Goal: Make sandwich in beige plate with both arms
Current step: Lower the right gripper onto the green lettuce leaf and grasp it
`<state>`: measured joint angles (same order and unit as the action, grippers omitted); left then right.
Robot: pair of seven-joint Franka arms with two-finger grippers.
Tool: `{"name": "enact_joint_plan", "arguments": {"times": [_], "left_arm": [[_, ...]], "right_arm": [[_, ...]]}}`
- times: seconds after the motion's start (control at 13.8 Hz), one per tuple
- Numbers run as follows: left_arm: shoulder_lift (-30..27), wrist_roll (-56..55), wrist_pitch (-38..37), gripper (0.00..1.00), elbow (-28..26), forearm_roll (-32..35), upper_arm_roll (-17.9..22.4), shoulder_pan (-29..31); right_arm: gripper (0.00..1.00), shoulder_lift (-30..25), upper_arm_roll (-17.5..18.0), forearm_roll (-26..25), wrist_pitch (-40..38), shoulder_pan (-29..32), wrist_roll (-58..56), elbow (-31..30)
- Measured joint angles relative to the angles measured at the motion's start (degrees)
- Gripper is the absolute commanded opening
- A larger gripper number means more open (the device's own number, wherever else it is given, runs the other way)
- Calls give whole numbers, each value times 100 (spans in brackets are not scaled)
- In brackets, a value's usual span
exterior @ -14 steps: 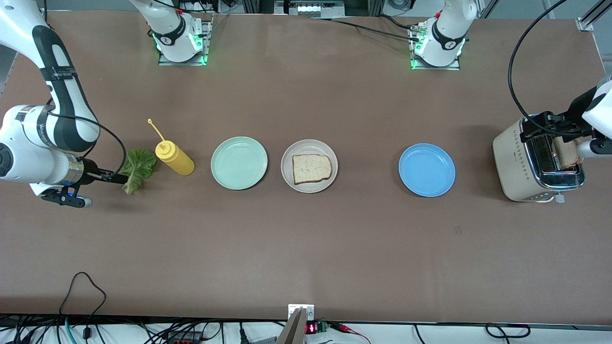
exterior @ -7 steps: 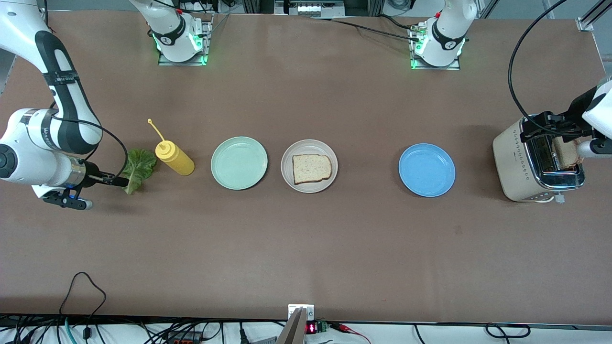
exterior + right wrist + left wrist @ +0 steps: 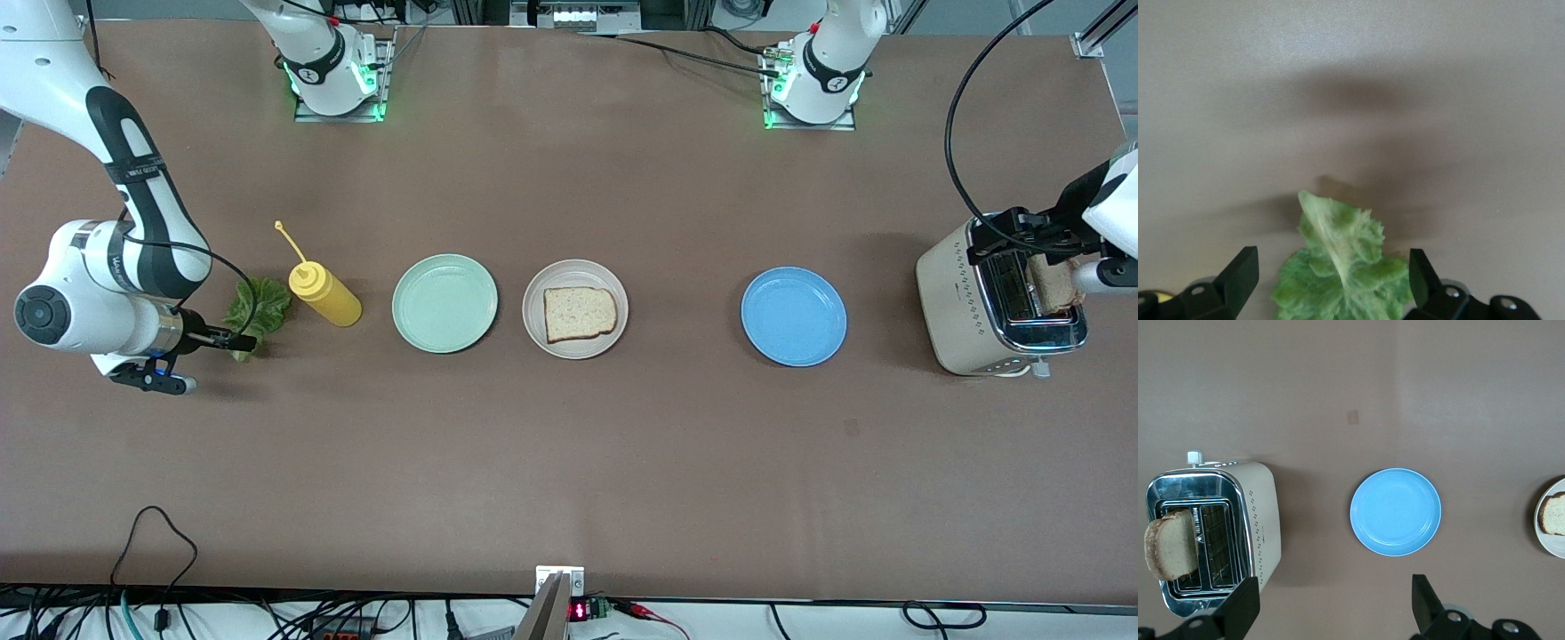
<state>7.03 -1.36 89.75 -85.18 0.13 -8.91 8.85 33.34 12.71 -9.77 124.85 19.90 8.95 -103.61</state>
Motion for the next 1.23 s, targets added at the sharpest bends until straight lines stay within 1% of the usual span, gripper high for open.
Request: {"name": "enact_joint_plan", "arguments": {"times": [0.43,0.65,0.72,0.8,1.08,1.16,1.23], "left_arm": [[0,0,0,100,0,0,-2,-2],[0,0,0,100,0,0,-2,-2],[0,0,0,100,0,0,-2,-2],[0,0,0,100,0,0,-2,-2],[0,0,0,100,0,0,-3,-5],[0,0,0,100,0,0,-3,-6],[0,0,0,100,0,0,-3,-6]], "right_arm": [[95,174,-5,-137,250,14,-2,-39],[83,207,-5,-178,264,15,-12,-59],[76,221,-5,-182,265,15,-16,-60],[66,231,-5,-185,267,15,-41,-61],[18,236,-5,-188,269,15,-217,-61],[12,236,-5,-188,270,15,-232,-61],[1,236,-5,-189,273,15,-254,-61]]}}
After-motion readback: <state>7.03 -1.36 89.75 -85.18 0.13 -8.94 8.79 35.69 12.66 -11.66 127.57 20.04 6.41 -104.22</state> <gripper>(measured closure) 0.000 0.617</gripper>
